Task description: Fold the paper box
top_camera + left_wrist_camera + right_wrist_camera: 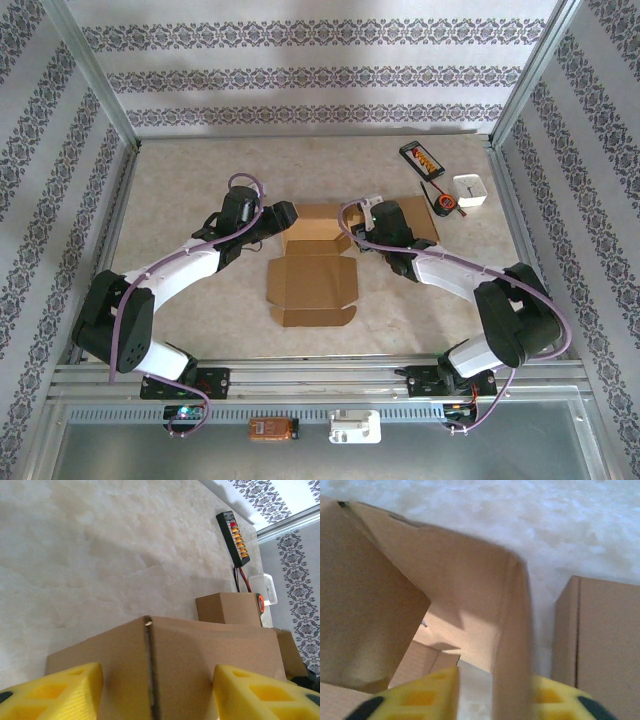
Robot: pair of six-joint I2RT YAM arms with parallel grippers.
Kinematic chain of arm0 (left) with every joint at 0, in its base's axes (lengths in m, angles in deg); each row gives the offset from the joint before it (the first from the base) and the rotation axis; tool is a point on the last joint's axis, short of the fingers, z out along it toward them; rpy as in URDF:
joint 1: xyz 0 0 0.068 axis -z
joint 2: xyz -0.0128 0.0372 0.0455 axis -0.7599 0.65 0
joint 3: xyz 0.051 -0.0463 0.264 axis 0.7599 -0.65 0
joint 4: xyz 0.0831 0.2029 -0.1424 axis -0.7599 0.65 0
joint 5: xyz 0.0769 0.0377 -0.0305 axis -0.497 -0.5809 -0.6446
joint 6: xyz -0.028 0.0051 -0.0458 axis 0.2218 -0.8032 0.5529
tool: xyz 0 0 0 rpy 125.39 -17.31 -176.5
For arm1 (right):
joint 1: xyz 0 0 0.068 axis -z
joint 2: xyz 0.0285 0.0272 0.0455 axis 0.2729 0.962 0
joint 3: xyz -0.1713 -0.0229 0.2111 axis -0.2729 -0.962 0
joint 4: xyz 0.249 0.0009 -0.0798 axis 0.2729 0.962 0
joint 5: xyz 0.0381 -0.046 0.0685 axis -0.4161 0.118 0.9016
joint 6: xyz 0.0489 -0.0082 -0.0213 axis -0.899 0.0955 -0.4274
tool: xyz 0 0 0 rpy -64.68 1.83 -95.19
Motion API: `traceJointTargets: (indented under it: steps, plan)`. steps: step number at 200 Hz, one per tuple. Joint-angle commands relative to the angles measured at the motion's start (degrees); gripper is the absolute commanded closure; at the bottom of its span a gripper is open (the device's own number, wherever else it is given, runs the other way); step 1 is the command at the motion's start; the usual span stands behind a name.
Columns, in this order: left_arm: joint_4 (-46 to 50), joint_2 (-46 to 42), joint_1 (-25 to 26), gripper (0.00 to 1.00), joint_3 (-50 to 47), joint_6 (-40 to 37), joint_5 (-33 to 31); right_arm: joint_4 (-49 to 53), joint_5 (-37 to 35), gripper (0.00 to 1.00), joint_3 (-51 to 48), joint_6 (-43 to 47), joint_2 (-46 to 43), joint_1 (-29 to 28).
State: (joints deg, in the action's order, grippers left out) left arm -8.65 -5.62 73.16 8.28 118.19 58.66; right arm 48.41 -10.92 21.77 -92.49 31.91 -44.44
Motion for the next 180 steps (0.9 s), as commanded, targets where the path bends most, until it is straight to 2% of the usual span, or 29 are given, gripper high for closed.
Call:
traceJointTargets:
  steps: [1, 21, 48, 67, 93, 119, 136, 151, 168, 180]
  plan:
    - [-2.3, -0.2, -0.5, 0.40, -0.7, 0.9, 1.4, 0.3, 6.7, 0.82, 1.7, -6.4, -2.1, 0.3]
    - [-2.7, 0.2, -0.4, 0.41, -0.4, 0.8, 1.6, 0.7, 7.6, 0.83, 1.9, -9.6, -1.5, 0.2]
    - [-0.4, -1.6, -0.5, 0.40, -0.4, -2.0, 0.1, 2.3, 2.9, 0.83, 2.7, -9.7, -0.5, 0.2]
    - [2.6, -5.6, -0.5, 0.37, -1.1, -4.6, -3.3, 2.6, 1.3, 0.84, 3.2, -8.3, -0.6, 0.1]
    - [7.1, -12.6, -0.5, 0.27, -2.6, -8.2, -9.0, 3.7, -0.9, 0.83, 4.2, -5.9, -0.8, -0.2]
    - [9.8, -19.5, -0.6, 0.27, -4.5, -9.6, -11.6, 3.8, -1.1, 0.83, 4.3, -5.0, -1.1, -0.2]
    - [11.0, -22.9, -0.2, 0.34, -5.4, -8.8, -10.2, 3.8, -1.2, 0.83, 4.4, -4.7, -1.2, -0.3]
    - [11.2, -24.2, 1.9, 0.46, -6.1, -7.1, -8.9, 3.9, -1.1, 0.83, 4.4, -4.7, -1.3, -0.4]
    - [10.4, -23.3, 7.1, 0.57, -6.8, -5.9, -9.4, 3.8, -1.0, 0.83, 4.4, -4.4, -1.1, -0.7]
    - [9.3, -21.6, 11.7, 0.60, -7.1, -5.5, -11.0, 3.8, -1.3, 0.83, 4.2, -3.7, -0.8, -0.9]
